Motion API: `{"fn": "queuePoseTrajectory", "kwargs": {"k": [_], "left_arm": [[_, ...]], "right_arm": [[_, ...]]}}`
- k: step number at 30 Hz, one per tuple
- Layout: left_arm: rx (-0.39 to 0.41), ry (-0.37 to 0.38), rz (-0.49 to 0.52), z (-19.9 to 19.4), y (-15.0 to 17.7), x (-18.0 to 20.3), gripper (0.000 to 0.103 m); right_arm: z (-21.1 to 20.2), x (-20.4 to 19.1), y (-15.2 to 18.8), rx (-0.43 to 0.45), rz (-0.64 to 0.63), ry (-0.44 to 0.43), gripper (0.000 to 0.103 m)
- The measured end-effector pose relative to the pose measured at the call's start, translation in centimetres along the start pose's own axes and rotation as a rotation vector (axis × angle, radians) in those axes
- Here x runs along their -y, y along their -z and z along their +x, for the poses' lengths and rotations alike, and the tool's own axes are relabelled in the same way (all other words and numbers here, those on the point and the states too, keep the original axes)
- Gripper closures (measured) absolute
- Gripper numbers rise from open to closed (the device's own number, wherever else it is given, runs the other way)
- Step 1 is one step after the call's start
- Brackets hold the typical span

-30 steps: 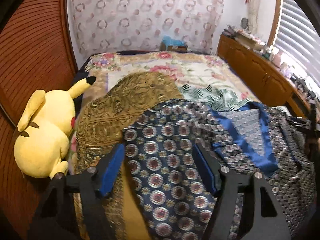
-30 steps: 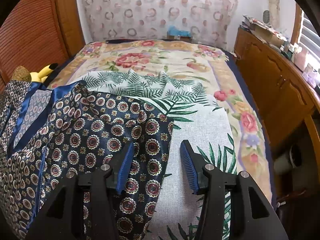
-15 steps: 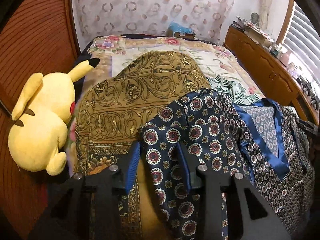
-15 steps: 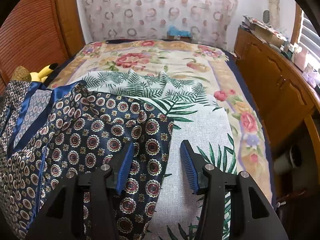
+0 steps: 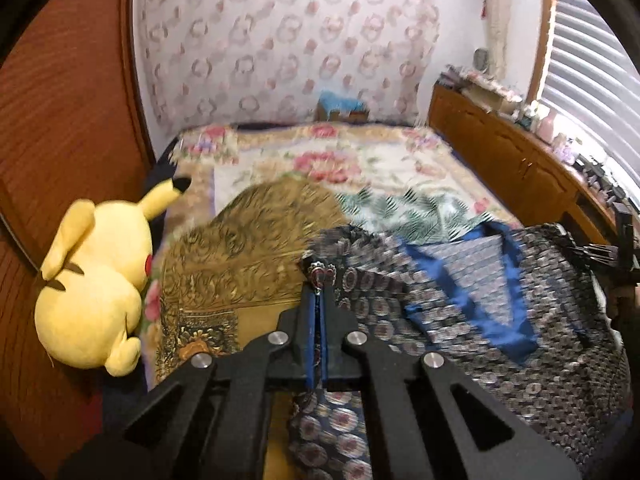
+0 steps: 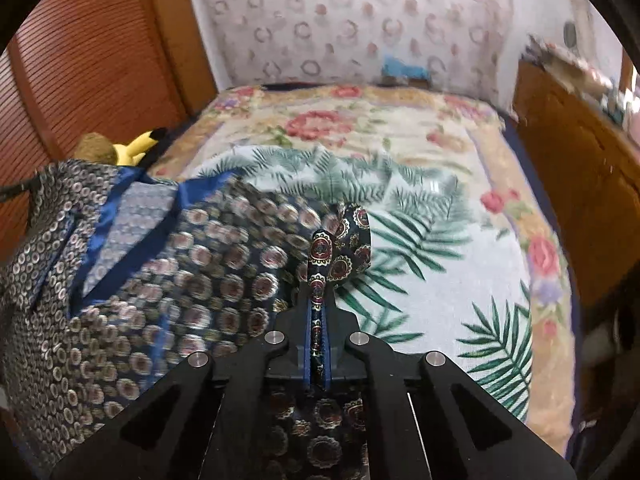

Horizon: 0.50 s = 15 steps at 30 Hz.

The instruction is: Fold small clothes

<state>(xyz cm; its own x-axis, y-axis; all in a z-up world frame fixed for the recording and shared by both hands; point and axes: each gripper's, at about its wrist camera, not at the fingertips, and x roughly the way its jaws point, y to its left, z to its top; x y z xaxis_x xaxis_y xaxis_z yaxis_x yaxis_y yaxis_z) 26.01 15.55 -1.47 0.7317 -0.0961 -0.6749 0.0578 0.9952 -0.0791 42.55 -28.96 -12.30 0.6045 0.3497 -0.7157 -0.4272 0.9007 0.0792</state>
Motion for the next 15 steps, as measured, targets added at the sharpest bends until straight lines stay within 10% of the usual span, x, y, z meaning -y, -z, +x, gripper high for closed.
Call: {"fn": "queuePoseTrajectory", "kwargs": {"k": [15], "left_arm": [[0.153, 0.064, 0.078, -9.6, 6.0, 6.1, 0.103]], "right_arm": [[-10.4, -5.6, 2.1, 0.212, -0.1, 0.053, 0.103]]}}
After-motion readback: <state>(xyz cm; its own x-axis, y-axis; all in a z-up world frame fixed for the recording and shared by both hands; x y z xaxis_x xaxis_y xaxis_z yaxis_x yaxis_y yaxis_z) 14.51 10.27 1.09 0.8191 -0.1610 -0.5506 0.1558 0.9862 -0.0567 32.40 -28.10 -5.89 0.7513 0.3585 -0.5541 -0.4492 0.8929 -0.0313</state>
